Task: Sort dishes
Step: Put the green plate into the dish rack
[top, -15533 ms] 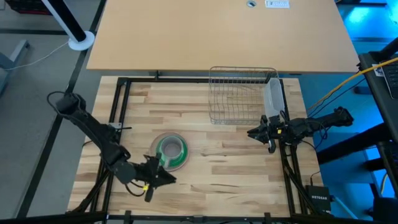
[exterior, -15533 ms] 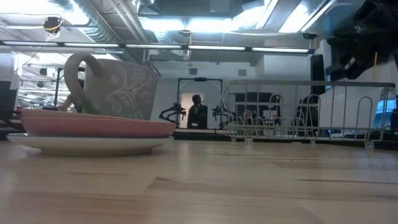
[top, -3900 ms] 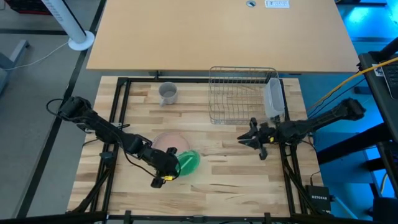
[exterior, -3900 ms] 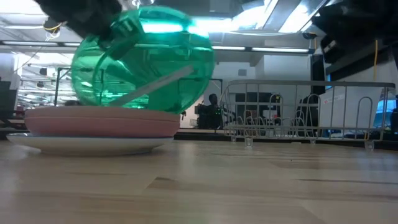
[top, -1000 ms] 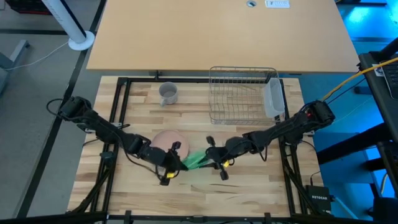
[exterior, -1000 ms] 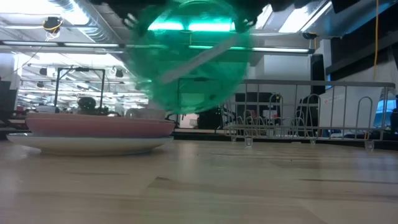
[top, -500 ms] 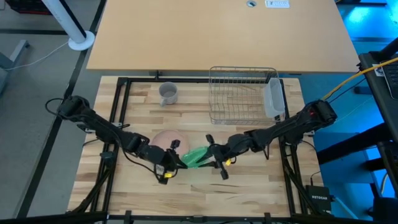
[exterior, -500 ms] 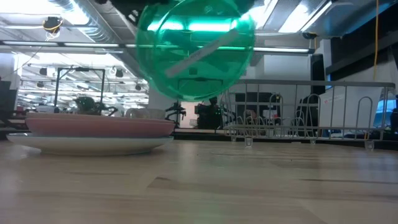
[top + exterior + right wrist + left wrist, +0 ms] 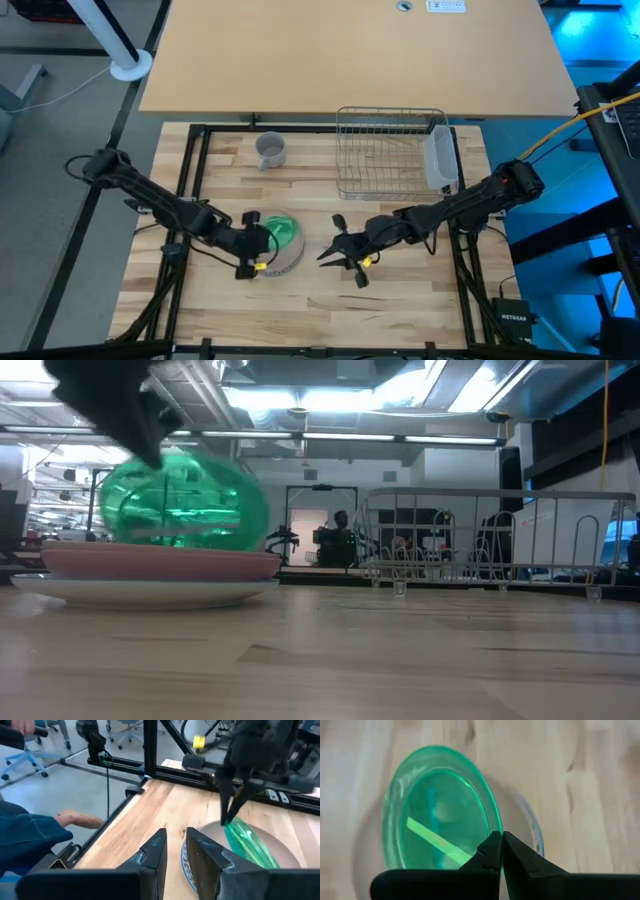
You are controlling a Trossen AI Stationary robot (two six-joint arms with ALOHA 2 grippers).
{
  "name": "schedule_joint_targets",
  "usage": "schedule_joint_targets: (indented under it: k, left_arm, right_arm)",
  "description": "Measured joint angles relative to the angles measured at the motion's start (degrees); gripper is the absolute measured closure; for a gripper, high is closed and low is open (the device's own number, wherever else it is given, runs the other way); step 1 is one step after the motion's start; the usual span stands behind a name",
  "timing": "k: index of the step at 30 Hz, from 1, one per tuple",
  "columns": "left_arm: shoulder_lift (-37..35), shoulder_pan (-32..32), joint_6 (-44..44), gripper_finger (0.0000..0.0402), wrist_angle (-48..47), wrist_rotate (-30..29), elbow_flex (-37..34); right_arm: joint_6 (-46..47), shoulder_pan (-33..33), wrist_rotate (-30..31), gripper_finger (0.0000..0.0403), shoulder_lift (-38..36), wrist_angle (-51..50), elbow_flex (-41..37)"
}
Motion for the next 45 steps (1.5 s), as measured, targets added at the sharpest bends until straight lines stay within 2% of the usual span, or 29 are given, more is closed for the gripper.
schedule_joint_targets:
  k: [10, 16, 21, 26, 39, 45]
  left_arm:
    - [6.3, 0.0, -6.3, 0.0401, 1.2, 6.4, -1.1]
    - [8.7, 0.0, -7.0, 0.0400, 3.8, 9.2, -1.1]
    - [8.8, 0.0, -9.7, 0.0382, 5.2, 13.3, -1.1]
    - [8.8, 0.0, -10.7, 0.0371, 5.9, 15.0, -1.1]
    - [8.8, 0.1, -9.6, 0.0373, 6.0, 16.6, -1.1]
    - [8.8, 0.1, -7.9, 0.0390, 7.1, 20.4, -1.1]
  right_arm:
    - [0.1, 0.0, 0.0, 0.0325, 0.0, -0.8, 0.0]
    - [0.1, 0.0, 0.1, 0.0325, 0.0, -1.0, 0.0]
    - [0.1, 0.0, 0.1, 0.0325, 0.0, -2.3, 0.0]
    - [0.1, 0.0, 0.1, 0.0325, 0.0, -2.3, 0.0]
    - [0.1, 0.0, 0.1, 0.0325, 0.0, -2.3, 0.0]
    - [0.1, 0.0, 0.0, 0.0325, 0.0, -2.3, 0.0]
